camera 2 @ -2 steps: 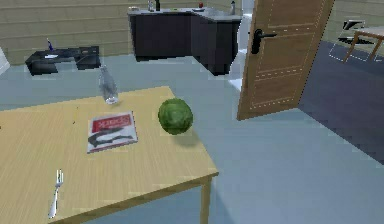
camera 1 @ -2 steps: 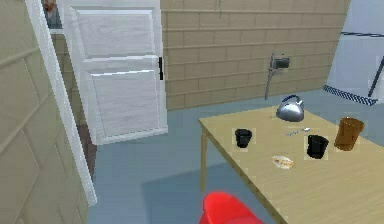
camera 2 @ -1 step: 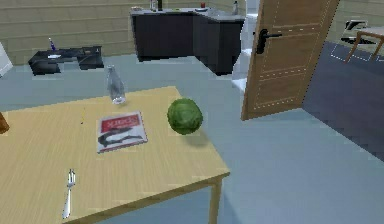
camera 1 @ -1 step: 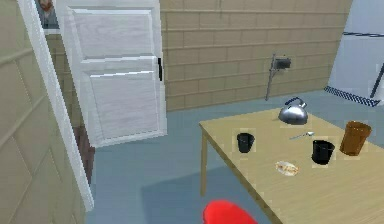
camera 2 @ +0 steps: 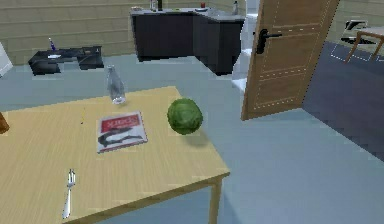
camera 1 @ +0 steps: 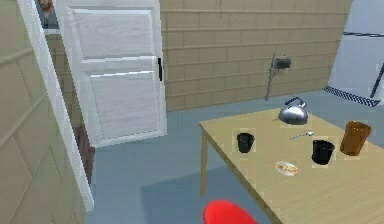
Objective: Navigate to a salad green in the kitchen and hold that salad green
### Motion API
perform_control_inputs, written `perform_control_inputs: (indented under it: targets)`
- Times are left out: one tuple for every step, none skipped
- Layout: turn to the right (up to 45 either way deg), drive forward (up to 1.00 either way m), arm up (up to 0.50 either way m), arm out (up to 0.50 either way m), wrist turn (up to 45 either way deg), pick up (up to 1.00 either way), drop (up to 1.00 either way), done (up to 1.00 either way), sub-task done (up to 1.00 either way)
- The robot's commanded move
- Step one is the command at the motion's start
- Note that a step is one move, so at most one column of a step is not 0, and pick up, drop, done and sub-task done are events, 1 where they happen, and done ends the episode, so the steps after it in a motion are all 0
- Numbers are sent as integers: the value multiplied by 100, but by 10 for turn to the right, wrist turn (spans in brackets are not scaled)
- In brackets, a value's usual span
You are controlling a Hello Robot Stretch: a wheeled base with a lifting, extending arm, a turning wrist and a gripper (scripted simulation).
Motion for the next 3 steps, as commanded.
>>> perform_control_inputs:
  targets:
    - [0, 0, 38, 0, 0, 0, 0, 0, 0]
    - [0, 0, 0, 50, 0, 0, 0, 0, 0]
    - [0, 0, 0, 0, 450, 0, 0, 0, 0]
